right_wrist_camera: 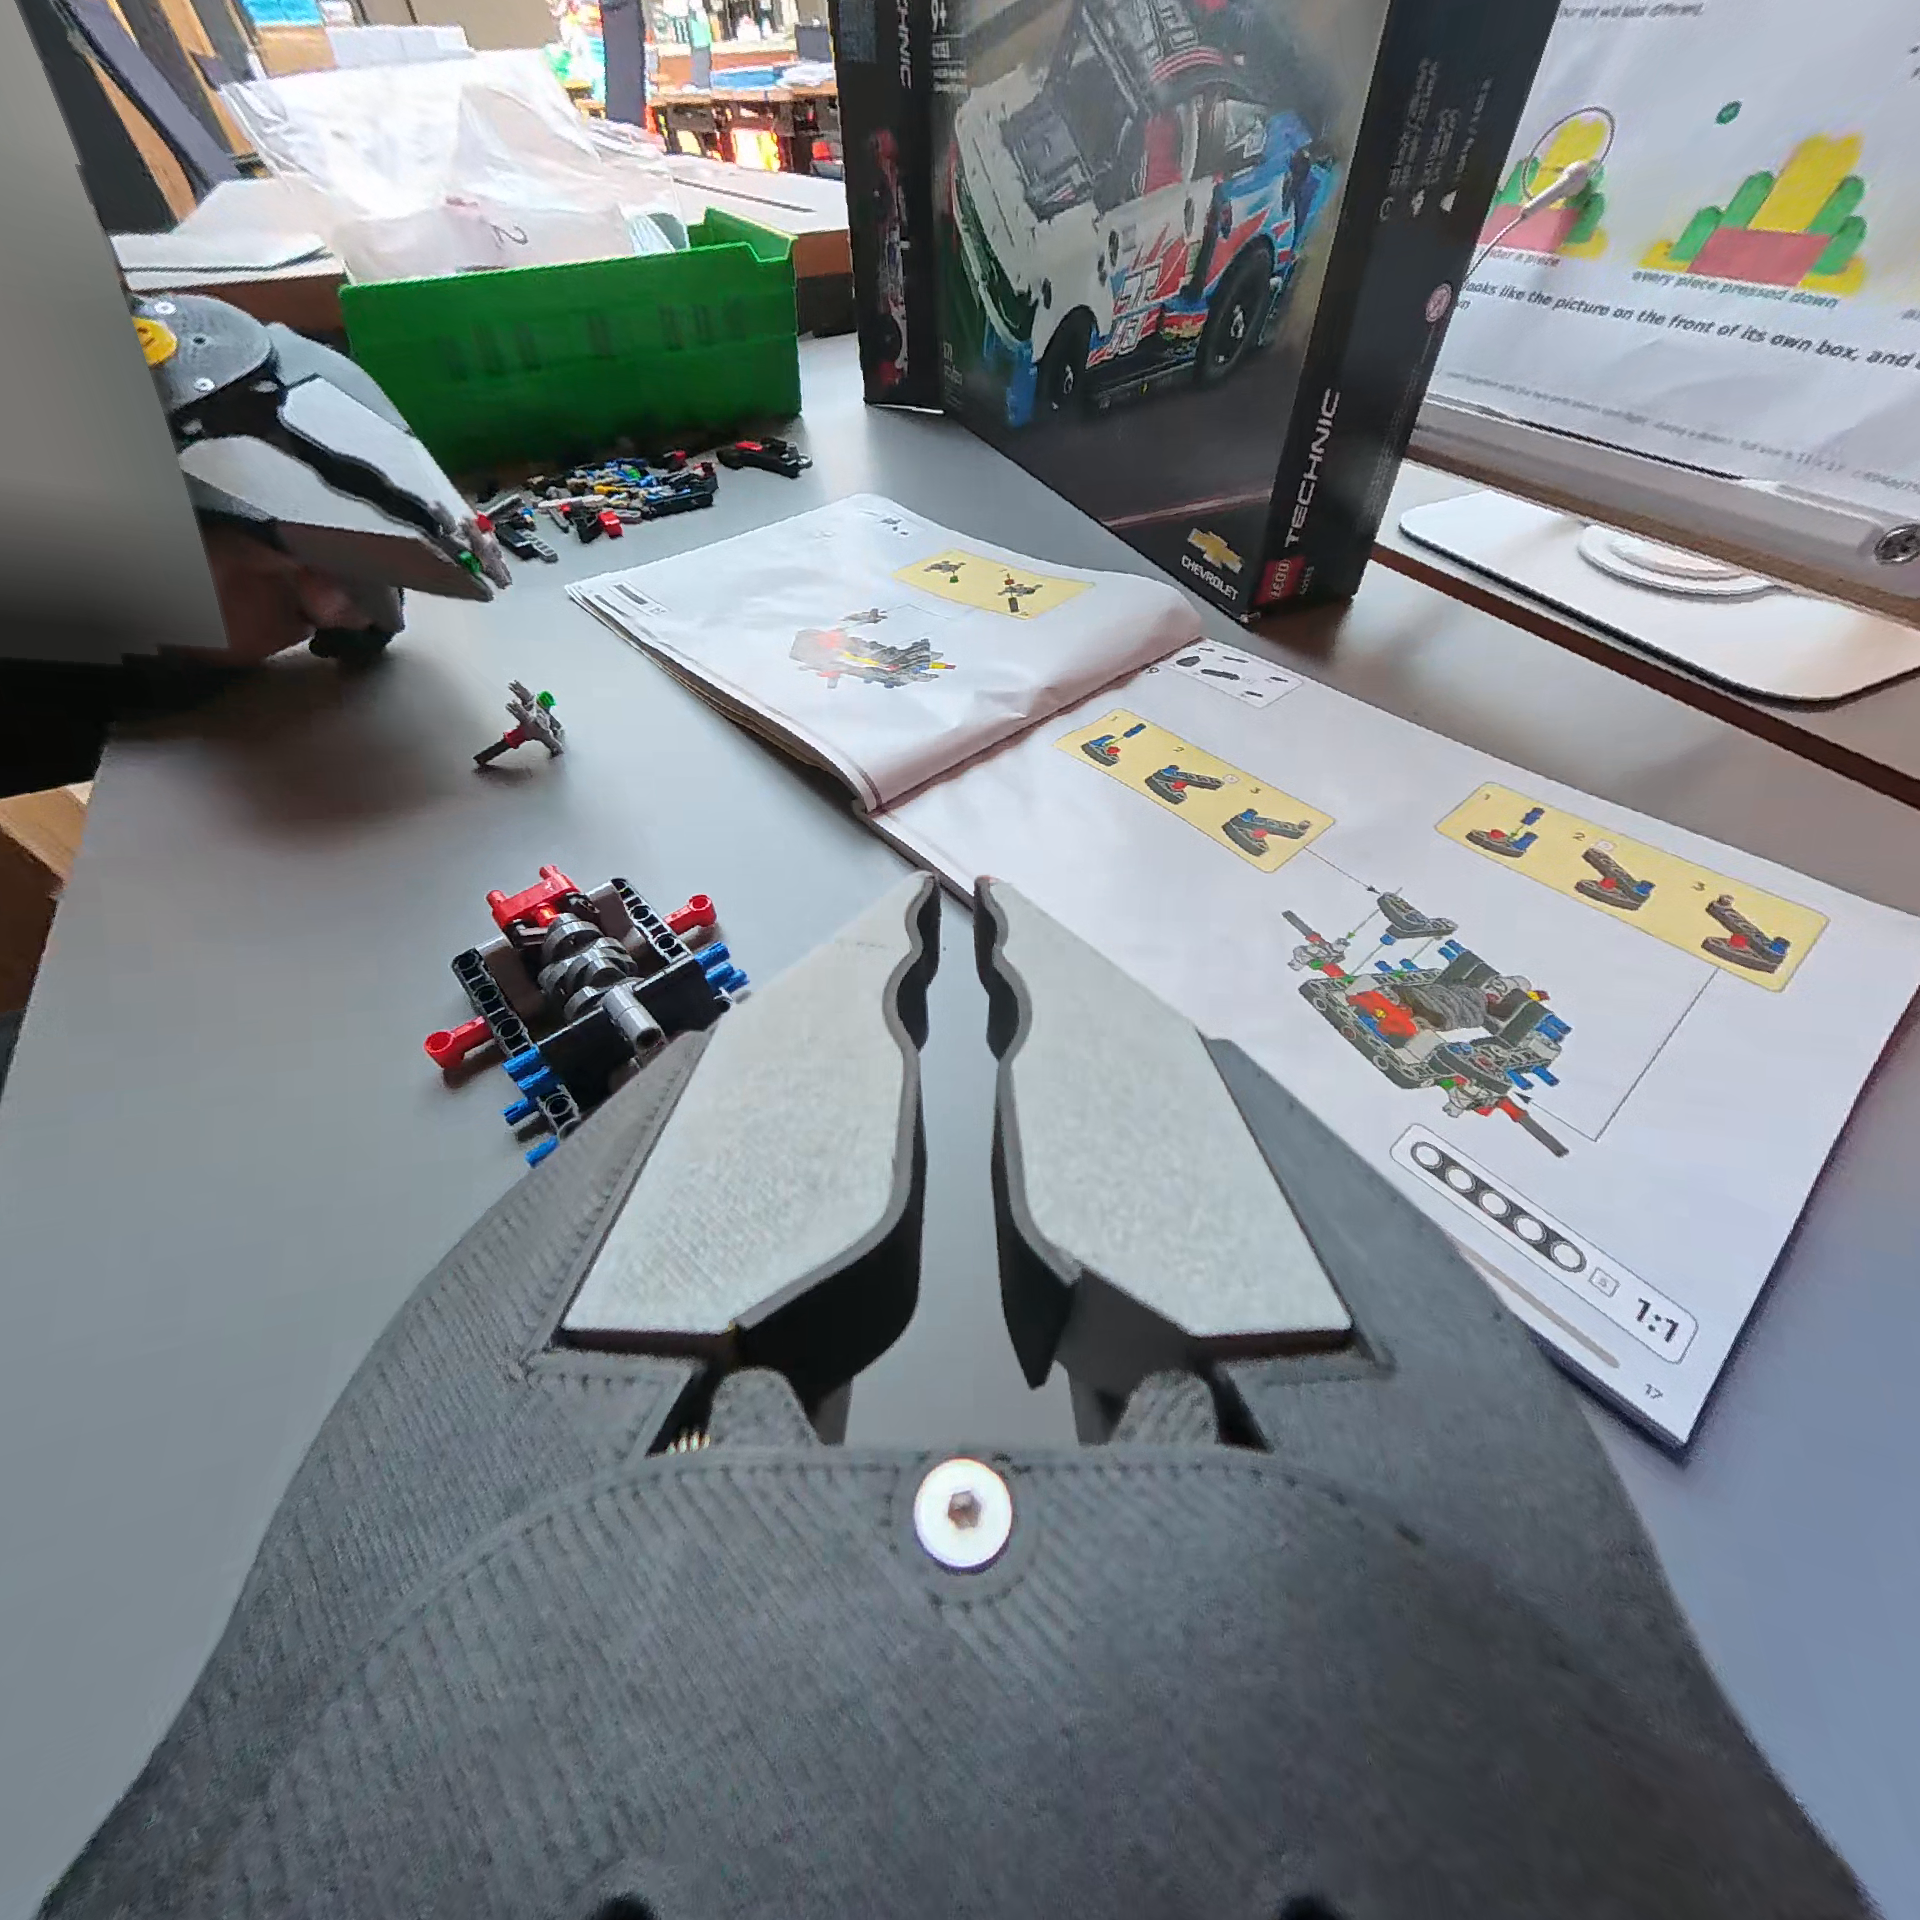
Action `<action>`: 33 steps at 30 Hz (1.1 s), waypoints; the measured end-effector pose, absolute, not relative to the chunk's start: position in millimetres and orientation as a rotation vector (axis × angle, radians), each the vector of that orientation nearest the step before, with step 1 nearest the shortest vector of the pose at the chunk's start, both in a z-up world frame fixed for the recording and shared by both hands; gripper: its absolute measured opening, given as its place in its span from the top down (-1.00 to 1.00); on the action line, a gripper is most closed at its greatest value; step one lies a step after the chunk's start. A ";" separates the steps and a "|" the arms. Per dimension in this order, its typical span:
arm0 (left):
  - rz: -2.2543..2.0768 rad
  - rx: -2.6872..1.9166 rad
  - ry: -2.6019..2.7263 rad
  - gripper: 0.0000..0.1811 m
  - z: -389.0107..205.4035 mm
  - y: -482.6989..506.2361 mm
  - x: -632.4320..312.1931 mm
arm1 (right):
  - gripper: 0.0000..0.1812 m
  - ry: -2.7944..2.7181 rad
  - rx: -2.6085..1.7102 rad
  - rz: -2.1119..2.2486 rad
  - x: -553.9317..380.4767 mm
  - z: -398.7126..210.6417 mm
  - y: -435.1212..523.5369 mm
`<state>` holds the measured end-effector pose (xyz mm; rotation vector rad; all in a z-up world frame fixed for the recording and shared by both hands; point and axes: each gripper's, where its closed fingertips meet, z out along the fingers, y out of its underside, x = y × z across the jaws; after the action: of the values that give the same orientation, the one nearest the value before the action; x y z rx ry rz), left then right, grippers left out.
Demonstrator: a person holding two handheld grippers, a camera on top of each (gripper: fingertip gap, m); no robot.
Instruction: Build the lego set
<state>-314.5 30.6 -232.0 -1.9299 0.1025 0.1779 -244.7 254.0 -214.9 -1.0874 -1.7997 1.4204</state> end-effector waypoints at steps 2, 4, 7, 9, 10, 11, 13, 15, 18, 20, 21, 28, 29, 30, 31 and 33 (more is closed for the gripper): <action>0.175 -1.926 0.089 0.98 -231.4 31.2 -317.5 | 0.97 -1.818 -1.085 1.403 -245.1 -217.8 253.2; 0.168 -1.917 0.079 0.98 -229.9 31.2 -319.1 | 0.97 -1.841 -1.082 1.386 -245.2 -221.1 251.0; 0.153 -1.914 0.058 0.98 -229.4 31.1 -321.4 | 0.97 -1.867 -1.071 1.359 -245.0 -224.8 248.0; 0.137 -1.920 0.045 0.97 -230.2 31.4 -322.7 | 0.97 -1.883 -1.069 1.344 -244.7 -227.1 246.9; 0.133 -1.918 0.041 0.98 -229.9 31.3 -323.0 | 0.98 -1.887 -1.066 1.342 -244.6 -227.4 246.2; 0.132 -1.916 0.039 0.98 -229.6 31.1 -323.3 | 0.98 -1.889 -1.063 1.341 -244.5 -227.4 245.6; 0.132 -1.919 0.041 0.97 -230.2 31.3 -323.0 | 0.98 -1.889 -1.058 1.340 -244.1 -227.0 245.0; 0.137 -1.924 0.046 0.97 -230.9 31.6 -322.5 | 0.98 -1.890 -1.059 1.339 -244.0 -227.2 244.7; 0.146 -1.927 0.054 0.97 -231.4 31.8 -321.8 | 0.98 -1.888 -1.056 1.340 -243.7 -227.0 244.4; 0.148 -1.925 0.055 0.97 -231.1 31.7 -321.8 | 0.98 -1.894 -1.056 1.340 -243.5 -227.7 243.6; 0.145 -1.924 0.054 0.97 -231.0 31.6 -321.8 | 0.98 -1.895 -1.055 1.339 -243.5 -227.9 243.3; 0.120 -1.926 0.054 0.98 -231.2 31.6 -321.0 | 0.98 -1.910 -1.047 1.327 -243.2 -229.7 241.6; 0.111 -1.930 0.063 0.97 -232.0 31.9 -319.6 | 0.98 -1.910 -1.044 1.330 -243.0 -229.3 241.3; 0.102 -1.938 0.070 0.98 -233.3 32.4 -318.3 | 0.98 -1.910 -1.039 1.333 -242.7 -228.8 240.6; 0.094 -1.948 0.071 0.98 -234.8 32.8 -317.8 | 0.98 -1.911 -1.034 1.335 -242.4 -228.4 239.9; 0.081 -1.961 0.063 0.98 -236.7 33.4 -317.7 | 0.97 -1.921 -1.031 1.335 -242.1 -229.4 238.2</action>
<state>-317.7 33.4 -236.7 -1.9613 0.0629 0.0806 -242.1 238.2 -229.4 -1.0306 -1.9206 1.3347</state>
